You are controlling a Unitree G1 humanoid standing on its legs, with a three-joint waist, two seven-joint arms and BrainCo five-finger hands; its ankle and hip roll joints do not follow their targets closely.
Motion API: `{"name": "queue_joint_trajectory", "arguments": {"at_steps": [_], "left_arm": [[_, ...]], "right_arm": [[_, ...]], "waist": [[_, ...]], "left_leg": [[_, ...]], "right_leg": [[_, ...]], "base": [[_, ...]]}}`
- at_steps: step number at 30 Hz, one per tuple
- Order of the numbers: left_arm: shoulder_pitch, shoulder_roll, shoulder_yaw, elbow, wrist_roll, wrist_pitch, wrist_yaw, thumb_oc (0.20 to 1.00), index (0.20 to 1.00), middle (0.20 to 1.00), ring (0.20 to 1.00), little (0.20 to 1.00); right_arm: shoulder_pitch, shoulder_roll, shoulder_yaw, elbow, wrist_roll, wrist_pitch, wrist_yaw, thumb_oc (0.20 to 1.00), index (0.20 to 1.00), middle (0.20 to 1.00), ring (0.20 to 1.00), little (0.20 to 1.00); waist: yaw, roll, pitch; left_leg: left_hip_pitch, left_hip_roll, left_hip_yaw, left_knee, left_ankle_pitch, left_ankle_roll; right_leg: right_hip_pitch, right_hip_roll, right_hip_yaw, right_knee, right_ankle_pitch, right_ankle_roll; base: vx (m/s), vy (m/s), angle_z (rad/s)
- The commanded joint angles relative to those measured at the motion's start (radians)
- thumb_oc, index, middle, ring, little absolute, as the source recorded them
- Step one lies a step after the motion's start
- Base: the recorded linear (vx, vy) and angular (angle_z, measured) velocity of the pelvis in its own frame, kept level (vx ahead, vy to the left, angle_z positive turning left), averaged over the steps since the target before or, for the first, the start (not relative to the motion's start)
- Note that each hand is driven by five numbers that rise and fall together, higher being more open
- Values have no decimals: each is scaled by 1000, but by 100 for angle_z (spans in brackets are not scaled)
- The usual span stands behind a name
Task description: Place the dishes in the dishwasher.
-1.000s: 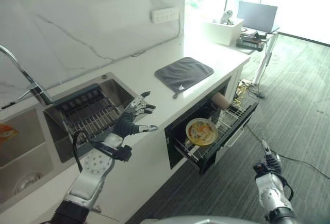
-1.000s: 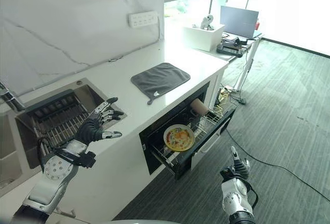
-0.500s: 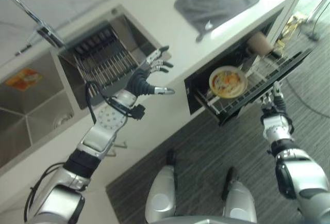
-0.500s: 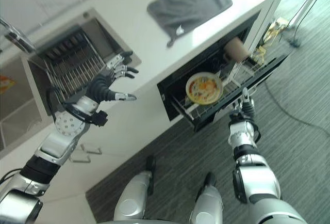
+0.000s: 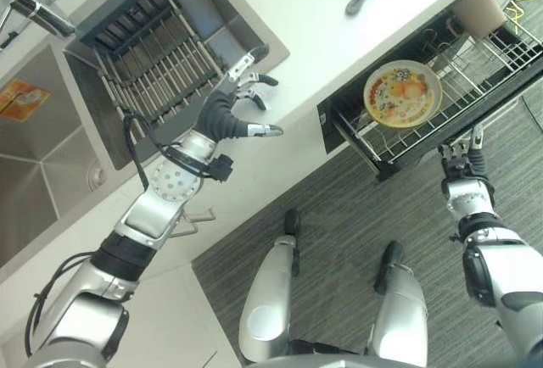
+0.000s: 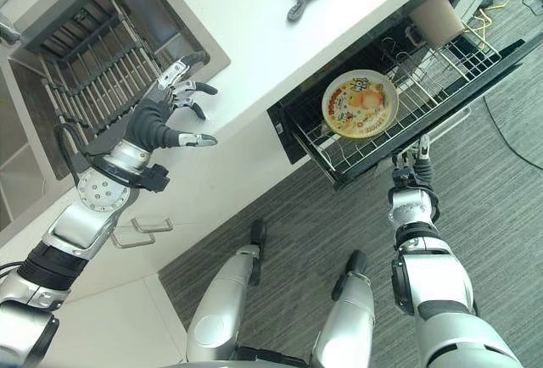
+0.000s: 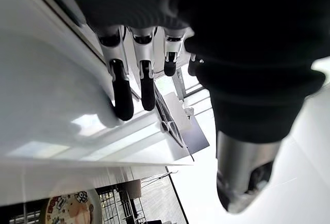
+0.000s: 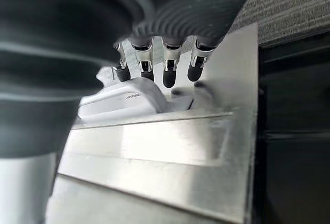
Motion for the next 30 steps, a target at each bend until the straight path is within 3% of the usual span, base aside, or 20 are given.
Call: {"name": "queue_joint_trajectory", "arguments": {"at_steps": [1, 10, 18, 30], "left_arm": [[-24, 19, 69, -79, -26, -41, 20, 1000, 1000, 1000, 1000, 1000], [-17, 36, 85, -71, -50, -56, -21, 1000, 1000, 1000, 1000, 1000], [-2, 59, 104, -71, -50, -63, -82, 1000, 1000, 1000, 1000, 1000], [-58, 117, 77, -54, -78, -61, -84, 1000, 1000, 1000, 1000, 1000]], "right_arm": [[-115, -18, 50, -21, -50, -9, 42, 1000, 1000, 1000, 1000, 1000], [-169, -34, 141, -151, -173, -33, 46, 1000, 1000, 1000, 1000, 1000], [-223, -46, 218, -337, -243, 0, -22, 1000, 1000, 1000, 1000, 1000], [-403, -48, 243, -211, -169, -31, -36, 1000, 1000, 1000, 1000, 1000]], "waist": [[36, -9, -30], [58, -29, -31], [85, -80, -40], [143, -103, -65]], "left_leg": [[2, -23, -23, 70, -96, 15], [-1, -21, -18, 62, -87, 14], [7, -21, -16, 43, -78, 10], [-8, -33, -29, 20, -73, 3]], "right_leg": [[27, 13, 8, 2, -7, -35], [42, 14, -17, -17, -4, -37], [96, 28, -33, -90, 18, -28], [194, 24, -70, -234, 70, -8]], "base": [[0, 0, 0], [-8, -16, 3], [31, -47, 4], [63, 2, 10]]}}
